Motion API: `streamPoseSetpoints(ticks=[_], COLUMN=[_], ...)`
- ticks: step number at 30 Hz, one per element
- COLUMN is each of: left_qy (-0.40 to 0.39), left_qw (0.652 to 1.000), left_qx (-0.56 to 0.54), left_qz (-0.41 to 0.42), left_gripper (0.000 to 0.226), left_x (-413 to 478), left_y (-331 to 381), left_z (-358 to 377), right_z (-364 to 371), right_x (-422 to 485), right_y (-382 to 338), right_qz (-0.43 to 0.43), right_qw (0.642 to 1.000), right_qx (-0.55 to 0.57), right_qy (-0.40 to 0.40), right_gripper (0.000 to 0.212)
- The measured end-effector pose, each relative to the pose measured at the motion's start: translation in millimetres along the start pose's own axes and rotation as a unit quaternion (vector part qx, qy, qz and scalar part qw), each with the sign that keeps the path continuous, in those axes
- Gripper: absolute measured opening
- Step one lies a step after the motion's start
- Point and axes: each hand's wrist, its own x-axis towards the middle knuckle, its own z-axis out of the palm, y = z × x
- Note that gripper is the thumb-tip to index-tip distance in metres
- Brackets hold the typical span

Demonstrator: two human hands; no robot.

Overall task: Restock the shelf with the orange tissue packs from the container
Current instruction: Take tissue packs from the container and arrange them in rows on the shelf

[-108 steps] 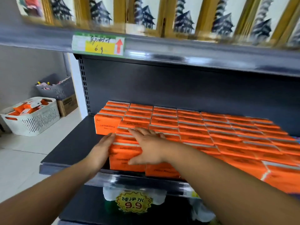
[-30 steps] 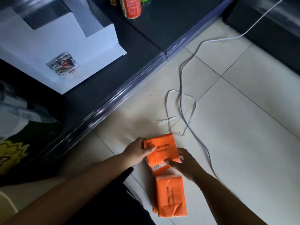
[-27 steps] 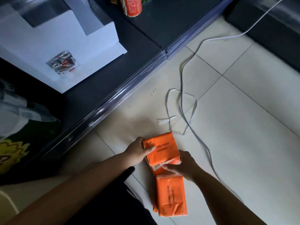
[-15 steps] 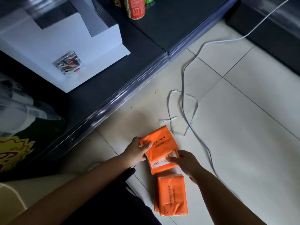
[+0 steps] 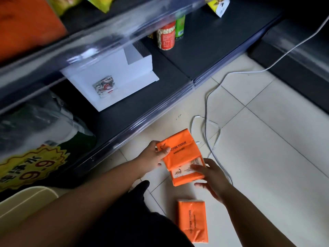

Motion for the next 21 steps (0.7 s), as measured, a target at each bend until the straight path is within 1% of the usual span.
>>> streamPoseSetpoints(ticks=[6,10,12,13,16,18,21], left_qy=[0.011,0.028,0.045,0.052,0.062,0.074,0.081], left_qw=[0.998,0.996,0.993,0.992,0.986,0.981,0.973], left_qx=[0.005,0.001,0.001,-0.005,-0.029,-0.034,-0.064], left_qz=[0.055,0.089,0.106,0.116,0.149,0.174,0.205], left_gripper=[0.034,0.03,0.022,0.022,0.03,0.03,0.03], left_x=[-35.3,-63.4,-80.2,-89.2,-121.6,-147.5,-186.2], left_y=[48.8,78.8,93.7,100.3,121.6,135.2,151.1], left_z=[-7.7,-17.8,-24.1,-27.2,-35.2,-41.7,-53.3], right_z=[9.9,20.1,26.6,30.5,44.5,55.8,71.7], right_x=[-28.5,-56.9,-72.7,-81.0,-107.5,-126.8,-155.5], right_y=[-44.7,-79.9,-97.4,-104.9,-124.5,-136.4,-153.5], right_qz=[-0.063,-0.106,-0.129,-0.14,-0.178,-0.199,-0.222], right_qw=[0.998,0.994,0.991,0.99,0.982,0.977,0.968], right_qx=[-0.004,0.002,0.005,0.013,0.039,0.06,0.072], right_qy=[-0.007,-0.014,-0.026,-0.031,-0.041,-0.055,-0.089], right_gripper=[0.035,0.051,0.044,0.041,0.051,0.052,0.038])
